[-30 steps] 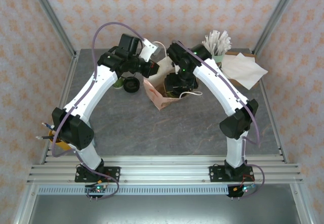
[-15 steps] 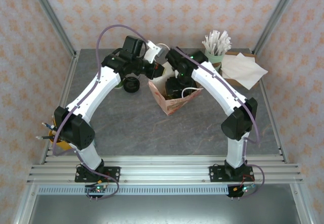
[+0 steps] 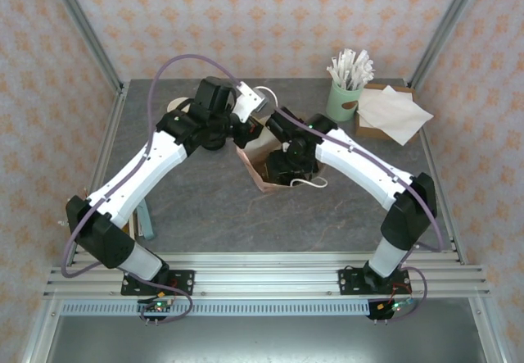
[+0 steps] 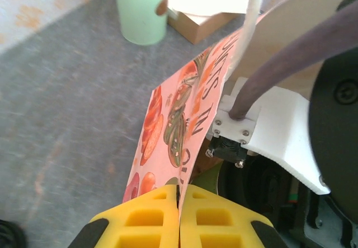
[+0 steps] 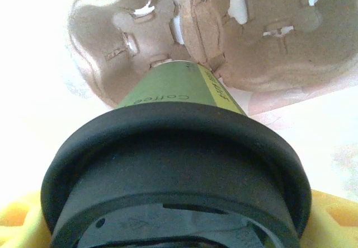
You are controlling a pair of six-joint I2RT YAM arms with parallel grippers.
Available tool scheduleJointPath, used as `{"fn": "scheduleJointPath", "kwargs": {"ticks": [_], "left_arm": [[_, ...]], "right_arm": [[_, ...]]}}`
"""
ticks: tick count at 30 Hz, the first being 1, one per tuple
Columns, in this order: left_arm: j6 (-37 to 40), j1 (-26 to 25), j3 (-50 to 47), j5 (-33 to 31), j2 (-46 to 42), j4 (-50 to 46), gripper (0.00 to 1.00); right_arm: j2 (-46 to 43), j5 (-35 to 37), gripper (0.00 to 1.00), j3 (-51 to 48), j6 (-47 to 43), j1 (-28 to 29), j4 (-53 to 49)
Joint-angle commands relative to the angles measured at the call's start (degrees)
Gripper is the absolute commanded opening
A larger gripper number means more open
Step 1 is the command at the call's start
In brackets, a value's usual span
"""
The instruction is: Pack the takeout coffee
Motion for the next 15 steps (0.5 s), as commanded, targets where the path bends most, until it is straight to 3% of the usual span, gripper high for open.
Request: {"fn": "scheduleJointPath", "kwargs": {"ticks": [1,9,15], "left_arm": [[6.10,0.31,1.67,-5.79,-1.83,3.83,0.00],[7.33,-1.84,-7.02,-6.53,-5.85,5.89,0.00],[5.47,-2.29,-8.41,-5.76,-6.39,7.64,0.00]], "right_arm": [[1.35,5.13,0.62,2.74,1.85,0.17,6.72],[-1.99,13.96,0.62,-0.93,4.68,0.17,14.28],[0.86,17.57,0.62,1.09,4.00,0.17,13.39]]}}
